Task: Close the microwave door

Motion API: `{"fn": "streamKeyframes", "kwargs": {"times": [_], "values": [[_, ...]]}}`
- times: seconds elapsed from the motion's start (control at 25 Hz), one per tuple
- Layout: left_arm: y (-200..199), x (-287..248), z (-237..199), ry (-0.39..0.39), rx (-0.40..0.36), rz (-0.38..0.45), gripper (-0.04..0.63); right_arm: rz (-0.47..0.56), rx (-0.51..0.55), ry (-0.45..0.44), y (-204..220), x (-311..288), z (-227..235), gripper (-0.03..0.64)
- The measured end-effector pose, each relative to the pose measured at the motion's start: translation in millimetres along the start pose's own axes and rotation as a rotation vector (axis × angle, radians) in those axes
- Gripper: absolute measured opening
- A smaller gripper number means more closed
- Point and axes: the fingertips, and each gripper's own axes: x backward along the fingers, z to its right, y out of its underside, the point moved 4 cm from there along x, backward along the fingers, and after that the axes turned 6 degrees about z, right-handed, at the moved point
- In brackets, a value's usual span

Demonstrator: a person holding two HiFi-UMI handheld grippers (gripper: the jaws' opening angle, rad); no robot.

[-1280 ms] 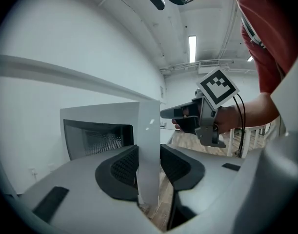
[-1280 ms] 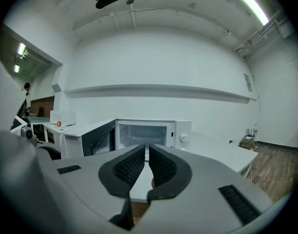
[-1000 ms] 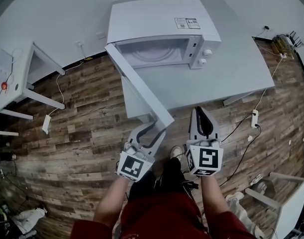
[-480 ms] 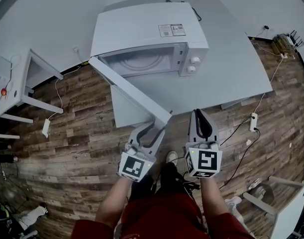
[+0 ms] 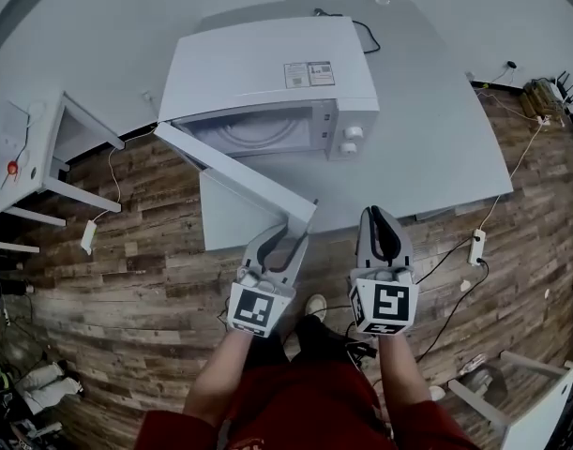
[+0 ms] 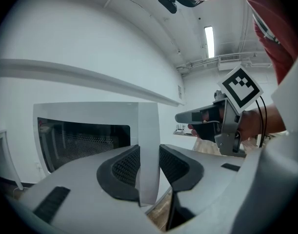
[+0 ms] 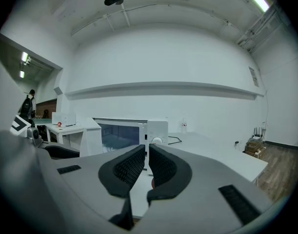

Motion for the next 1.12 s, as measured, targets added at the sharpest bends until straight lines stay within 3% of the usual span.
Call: {"fn": "streamKeyframes", "kwargs": {"times": [0.32, 1.12], "values": [[-2, -34, -2, -0.032, 0.007, 0.025, 0.135, -0.005, 0.007, 0.009, 1, -15, 18, 0.046], [-8, -120, -31, 0.090, -0.010, 0.076, 0.123, -0.042, 0.024, 0.105, 4, -86, 46, 0.046]]}}
